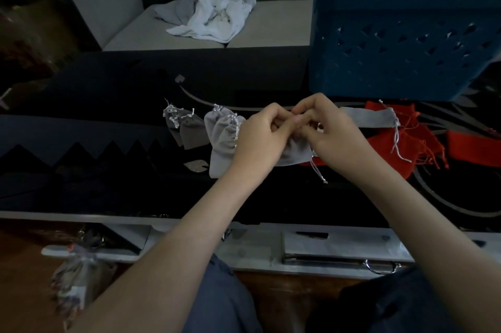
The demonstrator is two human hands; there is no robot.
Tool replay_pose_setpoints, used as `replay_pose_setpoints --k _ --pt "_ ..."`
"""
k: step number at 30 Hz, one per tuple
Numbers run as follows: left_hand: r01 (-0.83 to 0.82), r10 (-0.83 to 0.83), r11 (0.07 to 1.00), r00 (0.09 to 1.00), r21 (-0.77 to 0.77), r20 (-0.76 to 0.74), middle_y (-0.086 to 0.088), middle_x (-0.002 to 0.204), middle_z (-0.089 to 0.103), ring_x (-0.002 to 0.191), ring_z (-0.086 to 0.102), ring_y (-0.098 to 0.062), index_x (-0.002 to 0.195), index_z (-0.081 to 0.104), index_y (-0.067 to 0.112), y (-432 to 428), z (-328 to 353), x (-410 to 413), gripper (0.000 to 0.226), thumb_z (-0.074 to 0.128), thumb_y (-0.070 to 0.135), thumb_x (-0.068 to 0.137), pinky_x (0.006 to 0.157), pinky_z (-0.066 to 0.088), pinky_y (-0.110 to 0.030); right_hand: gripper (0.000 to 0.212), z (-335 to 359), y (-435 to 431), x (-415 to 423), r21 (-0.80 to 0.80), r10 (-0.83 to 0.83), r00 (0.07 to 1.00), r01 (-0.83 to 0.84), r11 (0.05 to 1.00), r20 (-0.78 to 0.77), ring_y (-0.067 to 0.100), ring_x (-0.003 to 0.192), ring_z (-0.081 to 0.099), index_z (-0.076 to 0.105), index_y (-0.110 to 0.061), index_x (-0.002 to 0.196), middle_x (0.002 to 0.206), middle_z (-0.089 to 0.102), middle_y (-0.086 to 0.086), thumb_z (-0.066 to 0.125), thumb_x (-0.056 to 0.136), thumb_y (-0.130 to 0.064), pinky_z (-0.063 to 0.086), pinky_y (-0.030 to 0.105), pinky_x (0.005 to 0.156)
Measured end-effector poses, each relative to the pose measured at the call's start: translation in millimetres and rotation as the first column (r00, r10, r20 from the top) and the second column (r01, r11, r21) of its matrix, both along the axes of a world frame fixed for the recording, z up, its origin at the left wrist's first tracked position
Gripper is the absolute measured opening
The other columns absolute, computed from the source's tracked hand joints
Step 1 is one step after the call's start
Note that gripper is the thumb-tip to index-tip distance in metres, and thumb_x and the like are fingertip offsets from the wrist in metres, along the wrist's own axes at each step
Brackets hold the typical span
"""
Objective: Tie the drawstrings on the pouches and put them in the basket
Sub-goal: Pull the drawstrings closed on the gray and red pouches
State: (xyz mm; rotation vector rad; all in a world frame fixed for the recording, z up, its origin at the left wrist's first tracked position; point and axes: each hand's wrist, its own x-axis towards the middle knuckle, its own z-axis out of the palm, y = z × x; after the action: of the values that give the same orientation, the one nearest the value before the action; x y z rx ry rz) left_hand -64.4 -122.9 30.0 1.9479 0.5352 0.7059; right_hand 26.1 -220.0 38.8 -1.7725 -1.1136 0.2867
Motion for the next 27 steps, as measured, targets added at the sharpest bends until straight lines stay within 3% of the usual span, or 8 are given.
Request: replay_pose_setpoints --k 5,9,12,16,22,27 --pt "-0.023 0.024 1.0 0.999 -0.016 0.026 -0.004 0.073 0.065 0.073 0.061 -0.015 0.083 0.063 0.006 1.4 0.1 1.6 0.023 0.056 0.023 0.095 0.07 0.049 -0.034 0.013 1.4 0.6 -4.0 0.009 -0.014 0.999 0.014 1.0 -0.034 -0.008 0.065 0.057 0.053 -0.015 0.1 0.073 0.062 -0.003 0.054 0.093 -0.004 0.04 0.004 0.059" --pt "-0.027 0.029 0.998 0.999 -0.049 0.038 -0.007 0.074 0.065 0.072 0.061 -0.015 0.082 0.063 0.007 2.7 -1.1 2.2 0.021 0.055 0.021 0.096 0.071 0.05 -0.036 0.01 -1.6 1.6 0.3 -0.001 -0.105 0.991 0.105 0.994 -0.084 0.006 0.077 0.063 0.058 -0.017 0.094 0.081 0.068 0.006 0.05 0.096 -0.012 0.049 0.02 0.068" --pt "-0.007 0.009 0.999 0.999 -0.049 0.037 -0.003 0.072 0.063 0.072 0.059 -0.011 0.08 0.062 0.011 2.6 -1.0 1.5 0.019 0.056 0.02 0.095 0.07 0.048 -0.032 0.004 -2.6 2.3 4.0 -0.018 -0.151 0.986 0.15 0.989 -0.064 0.007 0.074 0.063 0.059 -0.018 0.09 0.078 0.069 0.003 0.057 0.093 -0.018 0.046 0.015 0.064" --pt "-0.012 0.016 0.996 0.999 -0.092 0.04 -0.009 0.075 0.064 0.073 0.06 -0.014 0.081 0.063 0.008 2.7 -0.1 1.8 0.02 0.057 0.021 0.095 0.07 0.049 -0.033 0.007 -1.7 2.1 3.2 -0.022 -0.169 0.984 0.171 0.985 0.048 0.003 0.067 0.059 0.056 -0.019 0.084 0.072 0.065 -0.003 0.059 0.091 -0.019 0.04 0.008 0.056" --pt "-0.007 -0.008 0.97 0.998 -0.242 -0.06 0.007 0.063 0.06 0.071 0.058 -0.011 0.073 0.062 0.018 6.8 -0.8 3.5 0.024 0.057 0.027 0.094 0.078 0.048 -0.036 0.008 -2.4 -0.2 2.4 0.014 -0.132 0.949 0.133 0.991 0.285 0.007 0.071 0.045 0.053 -0.015 0.088 0.072 0.047 -0.012 0.054 0.092 -0.008 0.035 0.009 0.063" --pt "0.05 -0.092 0.93 0.991 -0.365 -0.1 0.003 0.066 0.06 0.074 0.055 -0.014 0.072 0.066 0.015 5.3 2.5 4.6 0.029 0.055 0.027 0.096 0.078 0.043 -0.035 0.015 -5.2 0.7 0.6 0.076 -0.177 0.935 0.162 0.984 0.308 0.013 0.074 0.043 0.053 -0.014 0.087 0.074 0.044 -0.007 0.049 0.09 0.0 0.035 0.012 0.064"
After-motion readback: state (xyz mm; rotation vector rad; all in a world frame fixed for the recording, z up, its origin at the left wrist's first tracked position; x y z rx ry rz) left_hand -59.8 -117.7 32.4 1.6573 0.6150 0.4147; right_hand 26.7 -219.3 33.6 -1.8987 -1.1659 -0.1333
